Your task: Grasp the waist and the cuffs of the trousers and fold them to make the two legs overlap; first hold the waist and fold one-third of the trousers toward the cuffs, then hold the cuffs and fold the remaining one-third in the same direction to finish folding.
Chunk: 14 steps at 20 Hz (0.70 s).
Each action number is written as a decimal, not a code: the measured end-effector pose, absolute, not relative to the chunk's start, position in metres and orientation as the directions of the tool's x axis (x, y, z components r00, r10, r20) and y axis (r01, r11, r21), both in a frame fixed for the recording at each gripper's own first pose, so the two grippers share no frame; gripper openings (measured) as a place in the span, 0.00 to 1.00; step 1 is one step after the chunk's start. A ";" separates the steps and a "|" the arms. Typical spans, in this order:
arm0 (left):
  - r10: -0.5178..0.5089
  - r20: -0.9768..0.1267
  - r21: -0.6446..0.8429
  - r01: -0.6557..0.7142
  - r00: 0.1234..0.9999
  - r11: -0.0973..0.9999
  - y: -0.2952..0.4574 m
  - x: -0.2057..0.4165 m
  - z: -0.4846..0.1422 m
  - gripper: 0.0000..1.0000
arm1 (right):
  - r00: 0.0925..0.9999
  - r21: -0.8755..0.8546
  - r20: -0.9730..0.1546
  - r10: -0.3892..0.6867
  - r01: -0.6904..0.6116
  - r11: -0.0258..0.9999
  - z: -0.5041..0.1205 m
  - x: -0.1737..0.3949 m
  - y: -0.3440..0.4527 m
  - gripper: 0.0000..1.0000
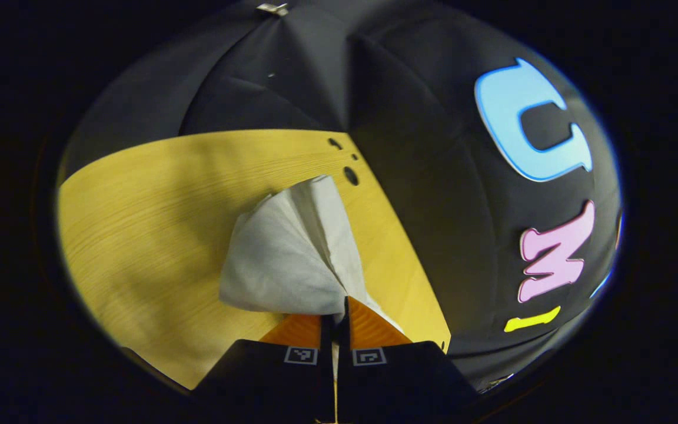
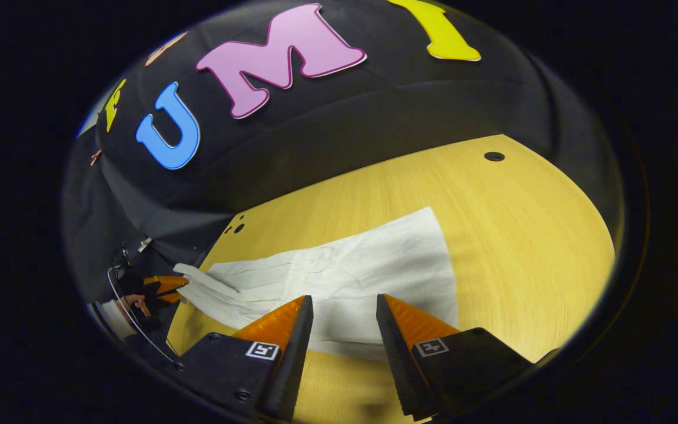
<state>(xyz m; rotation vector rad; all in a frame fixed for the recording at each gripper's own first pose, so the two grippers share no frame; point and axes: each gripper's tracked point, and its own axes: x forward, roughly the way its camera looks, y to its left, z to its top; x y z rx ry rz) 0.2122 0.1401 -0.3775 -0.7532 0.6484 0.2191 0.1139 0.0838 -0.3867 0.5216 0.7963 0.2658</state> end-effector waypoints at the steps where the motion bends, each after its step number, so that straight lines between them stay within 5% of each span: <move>1: -0.045 -0.601 -0.559 -0.379 0.798 0.737 0.131 0.218 -0.371 0.07 | 0.680 0.545 -0.610 0.407 -0.012 0.838 -0.386 0.110 0.074 0.68; 13: -0.239 -0.488 -0.486 -0.033 0.840 0.873 -0.047 0.273 -0.321 0.06 | 0.662 0.596 -0.664 0.347 0.189 0.780 -0.406 0.060 -0.007 0.75; 14: -0.263 -0.493 -0.471 0.000 0.830 0.882 -0.067 0.272 -0.325 0.06 | 0.660 0.593 -0.669 0.341 0.197 0.781 -0.408 0.058 -0.012 0.67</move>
